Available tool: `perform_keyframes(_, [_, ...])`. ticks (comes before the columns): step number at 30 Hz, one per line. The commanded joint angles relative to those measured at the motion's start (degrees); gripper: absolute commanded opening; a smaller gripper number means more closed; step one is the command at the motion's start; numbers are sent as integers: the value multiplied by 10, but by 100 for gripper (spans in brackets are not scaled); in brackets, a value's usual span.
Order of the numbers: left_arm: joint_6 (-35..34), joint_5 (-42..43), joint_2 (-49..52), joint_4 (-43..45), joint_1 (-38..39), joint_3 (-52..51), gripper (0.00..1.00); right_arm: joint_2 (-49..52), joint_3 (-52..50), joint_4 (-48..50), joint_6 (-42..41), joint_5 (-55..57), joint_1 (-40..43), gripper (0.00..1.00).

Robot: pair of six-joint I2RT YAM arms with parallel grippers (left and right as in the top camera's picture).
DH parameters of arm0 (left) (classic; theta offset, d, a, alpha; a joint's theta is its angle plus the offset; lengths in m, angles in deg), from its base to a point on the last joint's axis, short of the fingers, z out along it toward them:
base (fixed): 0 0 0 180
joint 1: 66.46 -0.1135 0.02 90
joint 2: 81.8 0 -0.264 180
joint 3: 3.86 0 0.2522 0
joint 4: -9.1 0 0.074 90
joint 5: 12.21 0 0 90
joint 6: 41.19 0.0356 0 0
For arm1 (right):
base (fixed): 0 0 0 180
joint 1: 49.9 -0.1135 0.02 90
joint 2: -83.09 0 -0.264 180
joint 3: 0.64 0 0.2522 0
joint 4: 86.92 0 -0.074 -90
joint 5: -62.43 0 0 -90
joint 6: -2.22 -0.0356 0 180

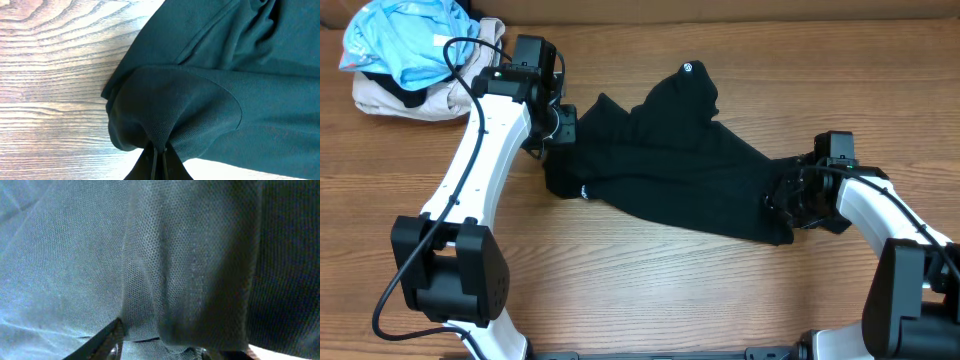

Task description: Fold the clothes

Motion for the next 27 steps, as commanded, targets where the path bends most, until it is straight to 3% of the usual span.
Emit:
perform_keyframes(1, [-8, -10, 2, -1, -2, -1, 4, -6, -3, 3, -12, 1, 0, 41])
perform_keyframes(4, [-7, -12, 2, -1, -2, -1, 4, -6, -3, -7, -14, -2, 0, 26])
perform_keyframes(10, [-7, -12, 2, -1, -2, -1, 4, -11, -3, -30, -14, -10, 0, 22])
perform_keyframes(14, [-5, -12, 2, -2, -2, -1, 4, -11, -3, -24, -14, -9, 0, 4])
perform_keyframes(22, [-1, -12, 2, 4, -5, 8, 4, -39, 36, -37, -13, -3, 4, 4])
perform_keyframes(27, [0, -10, 2, -50, -10, 99, 4, -88, 160, -136, 19, -3, 24, 4])
